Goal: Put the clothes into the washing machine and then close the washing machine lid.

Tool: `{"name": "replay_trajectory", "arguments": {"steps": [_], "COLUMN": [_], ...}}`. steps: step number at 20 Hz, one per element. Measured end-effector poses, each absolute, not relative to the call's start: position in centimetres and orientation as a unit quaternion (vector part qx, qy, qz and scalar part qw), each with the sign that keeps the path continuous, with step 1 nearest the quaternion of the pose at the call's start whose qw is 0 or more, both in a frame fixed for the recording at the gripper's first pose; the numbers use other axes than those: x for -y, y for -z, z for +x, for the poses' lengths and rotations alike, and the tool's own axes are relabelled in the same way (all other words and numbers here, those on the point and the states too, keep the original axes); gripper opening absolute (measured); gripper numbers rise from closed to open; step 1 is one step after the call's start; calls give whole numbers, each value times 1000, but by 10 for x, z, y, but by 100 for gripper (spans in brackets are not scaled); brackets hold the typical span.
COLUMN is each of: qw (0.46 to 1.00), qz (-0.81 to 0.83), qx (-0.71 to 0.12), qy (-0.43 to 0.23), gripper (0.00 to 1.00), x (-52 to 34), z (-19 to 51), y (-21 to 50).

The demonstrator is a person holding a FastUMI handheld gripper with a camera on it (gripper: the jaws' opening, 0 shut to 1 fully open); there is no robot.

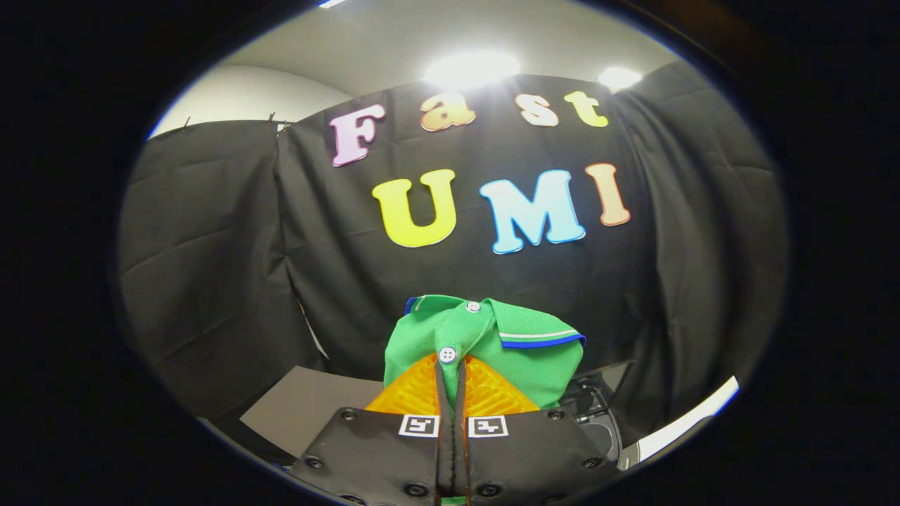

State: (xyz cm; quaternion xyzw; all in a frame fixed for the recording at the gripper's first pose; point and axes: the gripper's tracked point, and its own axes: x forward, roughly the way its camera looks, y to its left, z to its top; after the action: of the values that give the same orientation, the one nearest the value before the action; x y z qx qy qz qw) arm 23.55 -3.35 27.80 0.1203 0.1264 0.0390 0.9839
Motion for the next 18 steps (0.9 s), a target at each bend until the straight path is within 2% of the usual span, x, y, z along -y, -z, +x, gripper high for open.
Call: {"name": "replay_trajectory", "arguments": {"steps": [7, 18], "qw": [982, 978], "qz": [131, 126], "qx": [-133, -169], "qy": [1, -4], "gripper": [1, 1], "x": [101, 141], "z": [225, 237], "y": [-265, -220]}}
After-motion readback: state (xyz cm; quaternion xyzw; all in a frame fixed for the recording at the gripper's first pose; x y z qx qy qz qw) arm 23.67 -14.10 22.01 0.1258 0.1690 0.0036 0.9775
